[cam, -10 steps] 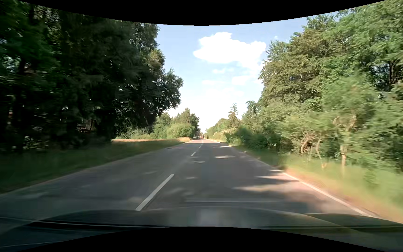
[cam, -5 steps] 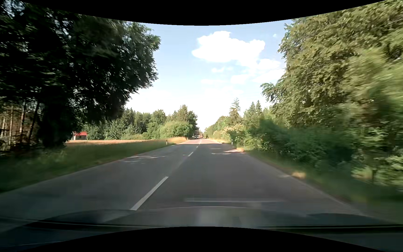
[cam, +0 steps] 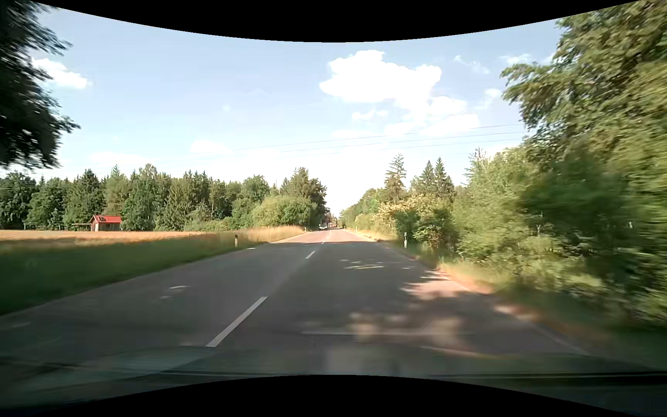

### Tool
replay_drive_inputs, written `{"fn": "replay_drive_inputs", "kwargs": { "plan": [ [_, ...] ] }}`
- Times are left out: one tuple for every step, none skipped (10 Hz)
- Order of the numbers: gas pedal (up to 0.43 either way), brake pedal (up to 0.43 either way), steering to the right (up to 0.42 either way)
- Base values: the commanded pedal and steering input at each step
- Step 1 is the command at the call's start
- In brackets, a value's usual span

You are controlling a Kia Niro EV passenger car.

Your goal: Follow the waypoints while adhering to traffic rules and regulations

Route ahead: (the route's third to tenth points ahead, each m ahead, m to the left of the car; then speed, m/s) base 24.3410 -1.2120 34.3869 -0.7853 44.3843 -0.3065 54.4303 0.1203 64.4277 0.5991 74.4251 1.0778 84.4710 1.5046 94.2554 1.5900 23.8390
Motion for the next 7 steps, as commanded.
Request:
{"fn": "replay_drive_inputs", "kwargs": {
  "plan": [
    [0.028,0.006,-0.003],
    [0.000,0.006,-0.004],
    [0.000,0.006,-0.004],
    [0.000,0.006,-0.005],
    [0.000,0.006,-0.005],
    [0.000,0.006,-0.005],
    [0.000,0.006,-0.008]
  ]
}}
